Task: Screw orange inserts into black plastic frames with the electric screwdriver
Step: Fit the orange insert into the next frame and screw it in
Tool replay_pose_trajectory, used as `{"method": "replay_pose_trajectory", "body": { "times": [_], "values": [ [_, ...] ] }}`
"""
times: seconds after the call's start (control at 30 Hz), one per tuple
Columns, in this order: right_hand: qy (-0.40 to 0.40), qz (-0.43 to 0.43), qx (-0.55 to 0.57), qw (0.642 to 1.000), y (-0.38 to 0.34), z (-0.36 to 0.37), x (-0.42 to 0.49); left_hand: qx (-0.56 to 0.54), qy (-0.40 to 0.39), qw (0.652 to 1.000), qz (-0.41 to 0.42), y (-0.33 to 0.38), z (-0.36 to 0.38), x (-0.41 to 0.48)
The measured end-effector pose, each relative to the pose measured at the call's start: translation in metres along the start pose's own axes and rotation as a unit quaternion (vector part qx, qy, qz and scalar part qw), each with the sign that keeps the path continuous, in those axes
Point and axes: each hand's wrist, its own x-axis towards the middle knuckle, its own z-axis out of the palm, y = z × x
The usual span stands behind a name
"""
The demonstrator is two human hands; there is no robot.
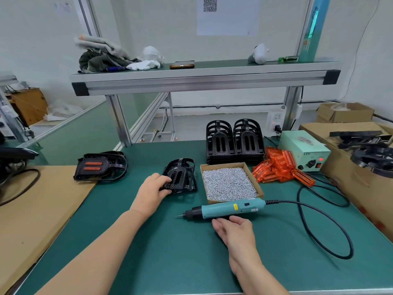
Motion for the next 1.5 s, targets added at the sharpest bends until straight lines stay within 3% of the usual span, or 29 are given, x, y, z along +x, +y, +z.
{"method": "replay_pose_trajectory", "body": {
  "times": [0.17, 0.23, 0.33, 0.43, 0.6, 0.87, 1.03, 1.17, 1.3, 1.43, 1.5],
  "values": [
    [-0.028, -0.019, -0.048, 0.998, 0.006, 0.001, -0.006, -0.095, 0.165, 0.979, -0.072, 0.013, -0.016, -0.005],
    [-0.035, -0.027, -0.049, 0.998, 0.006, 0.001, -0.006, -0.163, 0.188, 0.963, -0.108, 0.018, -0.022, -0.007],
    [-0.041, -0.044, -0.051, 0.997, 0.006, -0.001, -0.007, -0.387, 0.143, 0.893, -0.18, 0.03, -0.028, -0.015],
    [-0.048, -0.082, -0.081, 0.992, 0.01, -0.003, -0.009, -0.484, 0.108, 0.842, -0.213, 0.038, -0.03, -0.03],
    [-0.056, -0.132, -0.094, 0.985, 0.015, -0.006, -0.008, -0.541, 0.038, 0.794, -0.274, 0.047, -0.028, -0.056],
    [-0.015, -0.205, -0.055, 0.977, 0.019, -0.009, -0.005, -0.554, -0.016, 0.766, -0.326, 0.062, -0.015, -0.094],
    [0.003, -0.25, -0.158, 0.955, 0.023, -0.011, -0.008, -0.55, -0.033, 0.768, -0.325, 0.063, -0.015, -0.108],
    [-0.015, -0.262, -0.204, 0.943, 0.02, -0.01, -0.015, -0.512, -0.047, 0.798, -0.313, 0.062, -0.016, -0.119],
    [-0.019, -0.288, -0.266, 0.92, 0.01, -0.016, -0.016, -0.397, -0.048, 0.871, -0.285, 0.061, -0.015, -0.124],
    [-0.025, -0.306, -0.351, 0.885, -0.002, -0.034, -0.012, -0.215, -0.035, 0.953, -0.212, 0.064, -0.018, -0.127],
    [-0.016, -0.307, -0.394, 0.866, -0.003, -0.041, -0.011, -0.148, -0.026, 0.973, -0.175, 0.064, -0.016, -0.129]
  ]
}}
